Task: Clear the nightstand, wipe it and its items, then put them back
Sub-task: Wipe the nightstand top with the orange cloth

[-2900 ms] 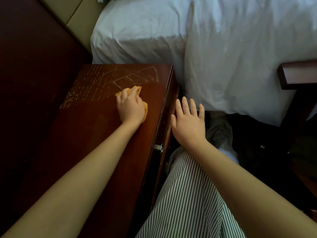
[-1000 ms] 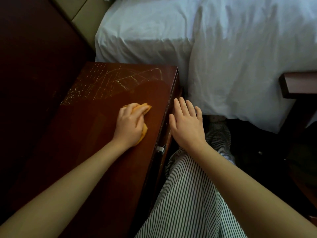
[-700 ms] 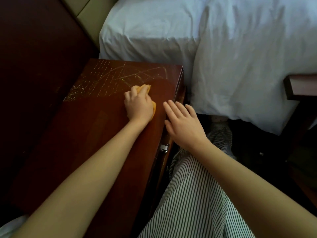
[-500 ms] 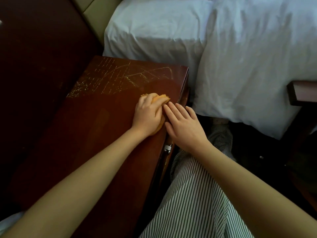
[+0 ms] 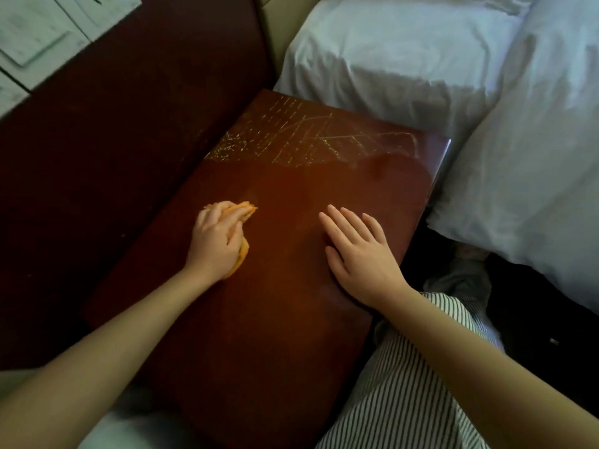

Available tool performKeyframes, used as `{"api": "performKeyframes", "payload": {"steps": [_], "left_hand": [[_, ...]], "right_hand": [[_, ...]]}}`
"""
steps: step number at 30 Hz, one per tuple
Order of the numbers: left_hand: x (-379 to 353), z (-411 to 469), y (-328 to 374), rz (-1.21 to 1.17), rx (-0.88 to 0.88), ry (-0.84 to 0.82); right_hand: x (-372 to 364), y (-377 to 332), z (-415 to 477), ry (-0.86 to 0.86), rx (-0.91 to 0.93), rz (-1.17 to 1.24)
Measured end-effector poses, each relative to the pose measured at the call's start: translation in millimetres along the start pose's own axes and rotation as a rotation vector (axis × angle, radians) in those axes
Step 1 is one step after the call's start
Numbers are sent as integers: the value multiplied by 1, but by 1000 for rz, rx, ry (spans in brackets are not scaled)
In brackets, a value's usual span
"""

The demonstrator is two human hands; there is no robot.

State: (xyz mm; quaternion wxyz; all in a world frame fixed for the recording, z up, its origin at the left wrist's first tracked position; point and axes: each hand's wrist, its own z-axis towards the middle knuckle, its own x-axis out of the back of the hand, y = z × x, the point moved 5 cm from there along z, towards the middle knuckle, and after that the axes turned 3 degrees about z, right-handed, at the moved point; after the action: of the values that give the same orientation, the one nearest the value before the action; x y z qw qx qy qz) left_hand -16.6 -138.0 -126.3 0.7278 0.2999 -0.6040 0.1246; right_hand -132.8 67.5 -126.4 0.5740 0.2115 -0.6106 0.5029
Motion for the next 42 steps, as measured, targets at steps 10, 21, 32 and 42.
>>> {"api": "performKeyframes", "payload": {"steps": [10, 21, 32, 42], "left_hand": [[21, 65, -64, 8, 341, 146], [17, 92, -60, -67, 176, 123], [16, 115, -64, -85, 278, 162], [19, 92, -80, -147, 19, 95]], "right_hand": [[-24, -19, 24, -17, 88, -68], [-30, -19, 28, -33, 97, -111], [-30, -19, 30, -19, 97, -106], [-28, -19, 30, -18, 84, -90]]}}
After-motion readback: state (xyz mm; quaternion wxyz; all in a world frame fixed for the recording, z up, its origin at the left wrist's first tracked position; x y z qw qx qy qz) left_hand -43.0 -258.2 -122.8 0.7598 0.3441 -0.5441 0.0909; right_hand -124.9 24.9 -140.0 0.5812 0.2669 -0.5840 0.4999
